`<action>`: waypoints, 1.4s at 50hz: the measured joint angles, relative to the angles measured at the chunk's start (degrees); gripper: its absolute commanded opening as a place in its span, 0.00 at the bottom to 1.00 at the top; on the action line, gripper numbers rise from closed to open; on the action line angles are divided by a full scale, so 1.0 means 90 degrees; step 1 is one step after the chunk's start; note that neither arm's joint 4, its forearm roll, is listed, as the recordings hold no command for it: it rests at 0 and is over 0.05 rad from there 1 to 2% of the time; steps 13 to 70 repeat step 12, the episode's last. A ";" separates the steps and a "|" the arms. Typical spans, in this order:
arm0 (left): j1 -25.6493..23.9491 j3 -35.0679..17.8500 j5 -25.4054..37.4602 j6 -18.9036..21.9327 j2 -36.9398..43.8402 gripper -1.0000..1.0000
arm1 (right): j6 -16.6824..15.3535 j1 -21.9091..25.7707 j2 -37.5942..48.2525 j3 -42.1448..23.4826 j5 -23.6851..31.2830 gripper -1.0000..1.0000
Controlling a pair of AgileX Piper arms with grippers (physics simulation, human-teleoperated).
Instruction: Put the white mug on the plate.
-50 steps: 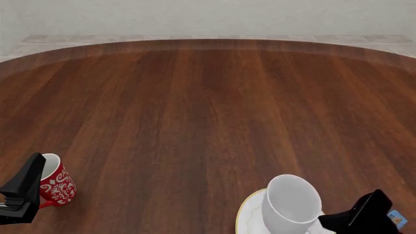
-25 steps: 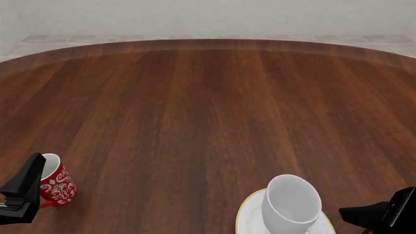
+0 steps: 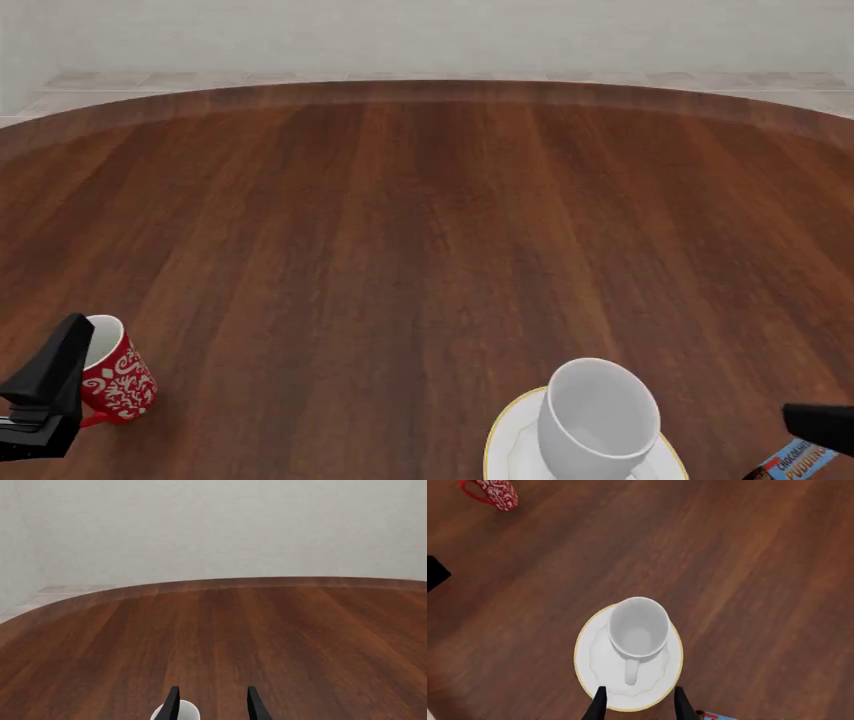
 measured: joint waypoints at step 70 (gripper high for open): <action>0.0000 0.0000 0.0000 0.0000 0.0000 1.00 | -0.0107 0.0006 -0.0333 -0.0772 0.0507 1.00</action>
